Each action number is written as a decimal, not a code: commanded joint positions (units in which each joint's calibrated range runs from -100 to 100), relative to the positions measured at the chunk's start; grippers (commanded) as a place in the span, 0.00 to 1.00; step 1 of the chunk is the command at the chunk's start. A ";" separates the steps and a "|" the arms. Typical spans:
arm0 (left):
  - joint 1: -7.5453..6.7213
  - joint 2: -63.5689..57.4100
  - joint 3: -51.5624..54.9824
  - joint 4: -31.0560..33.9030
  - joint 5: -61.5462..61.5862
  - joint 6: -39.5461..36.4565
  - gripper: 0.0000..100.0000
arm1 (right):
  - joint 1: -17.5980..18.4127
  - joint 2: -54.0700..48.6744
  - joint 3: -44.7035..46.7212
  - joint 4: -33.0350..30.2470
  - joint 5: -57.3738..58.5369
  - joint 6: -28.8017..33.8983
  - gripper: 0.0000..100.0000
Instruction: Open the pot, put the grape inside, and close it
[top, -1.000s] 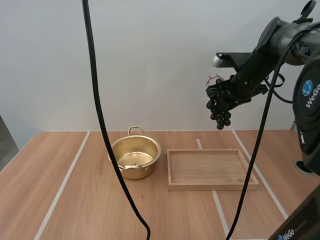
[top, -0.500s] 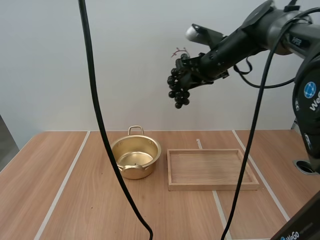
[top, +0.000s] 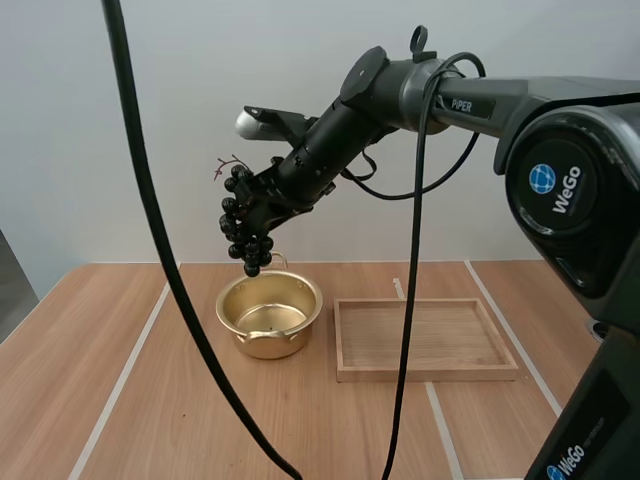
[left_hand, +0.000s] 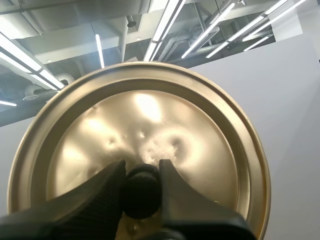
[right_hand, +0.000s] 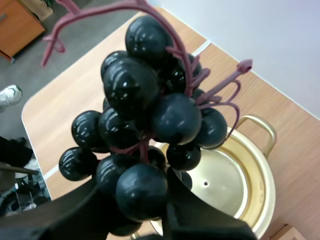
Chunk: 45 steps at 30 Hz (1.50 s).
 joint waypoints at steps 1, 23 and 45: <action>0.02 -0.22 -0.50 1.79 1.19 -1.64 0.00 | 0.41 0.90 -0.41 -3.22 -3.24 1.00 0.00; 0.02 -0.10 -0.50 2.74 3.13 -1.64 0.00 | 0.41 14.18 -0.41 -9.72 -5.80 0.63 0.00; 0.02 0.56 -0.50 5.38 2.43 -1.64 0.00 | 1.14 25.02 -0.41 -12.39 -0.24 0.62 0.00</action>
